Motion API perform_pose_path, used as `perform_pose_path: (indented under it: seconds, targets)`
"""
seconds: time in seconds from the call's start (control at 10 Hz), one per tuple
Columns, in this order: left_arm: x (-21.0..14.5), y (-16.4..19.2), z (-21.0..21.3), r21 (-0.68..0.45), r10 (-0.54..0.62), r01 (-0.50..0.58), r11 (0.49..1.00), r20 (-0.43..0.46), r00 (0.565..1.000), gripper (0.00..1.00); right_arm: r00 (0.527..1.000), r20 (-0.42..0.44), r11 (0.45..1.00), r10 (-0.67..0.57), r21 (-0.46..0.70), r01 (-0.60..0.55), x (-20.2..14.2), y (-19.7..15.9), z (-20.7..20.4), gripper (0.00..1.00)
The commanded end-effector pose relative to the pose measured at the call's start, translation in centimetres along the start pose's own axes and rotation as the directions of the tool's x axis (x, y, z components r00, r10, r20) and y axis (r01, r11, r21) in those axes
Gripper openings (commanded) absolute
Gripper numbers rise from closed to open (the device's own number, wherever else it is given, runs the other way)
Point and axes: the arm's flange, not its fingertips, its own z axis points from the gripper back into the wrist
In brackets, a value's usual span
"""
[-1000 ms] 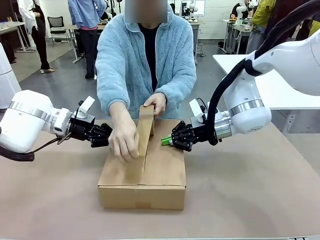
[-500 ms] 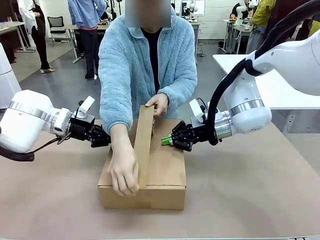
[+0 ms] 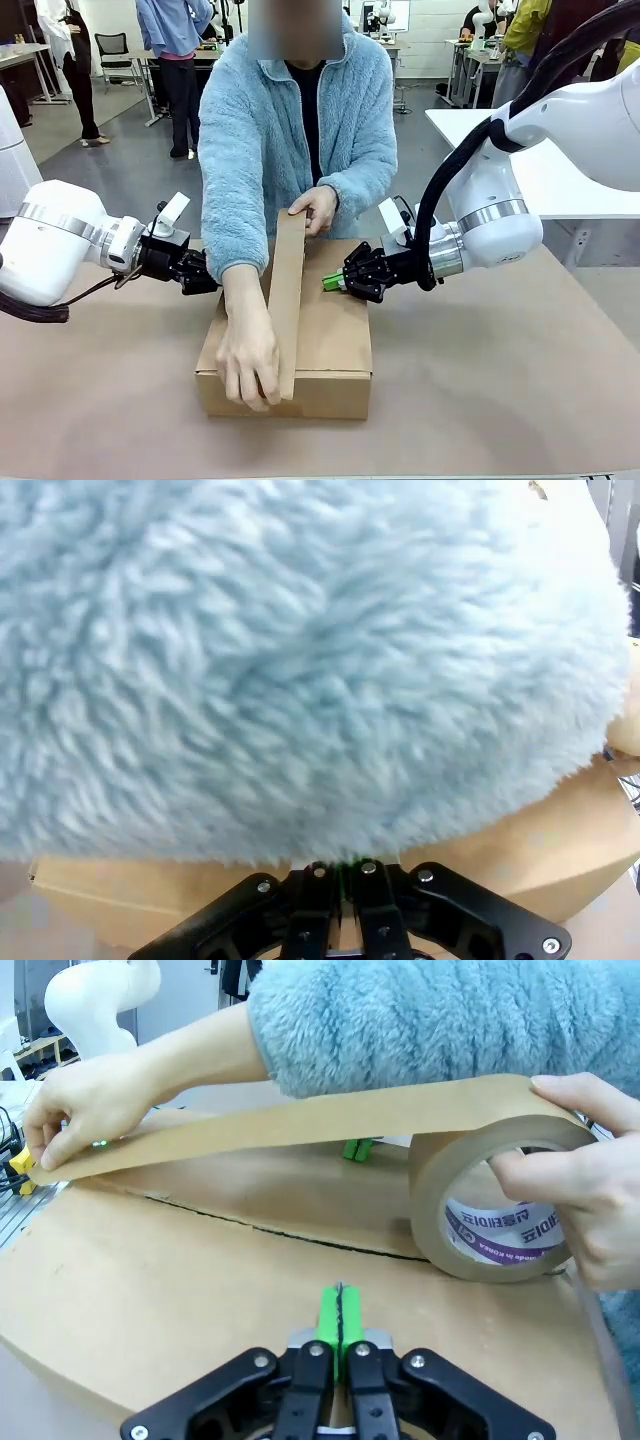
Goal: Wrap the clocks to prevent damage.
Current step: After the human seals the box with tape, release both hands from the side flaps of the Package Box.
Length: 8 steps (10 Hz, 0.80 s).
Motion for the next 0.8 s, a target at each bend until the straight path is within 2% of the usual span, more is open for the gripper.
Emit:
perform_pose_path:
  seconds: [0.0,0.7]
  targets:
    - [-0.31,0.01,-0.21,0.002,0.001,-0.001,1.0,-0.008,1.0,0.0,1.0,-0.011,1.0,-0.01,-0.002,0.01,-0.56,0.14,-0.17,0.01]
    - [-0.31,0.01,-0.21,0.002,0.001,-0.001,1.0,-0.008,1.0,0.0,1.0,-0.011,1.0,-0.01,-0.002,0.01,-0.56,0.14,-0.17,0.01]
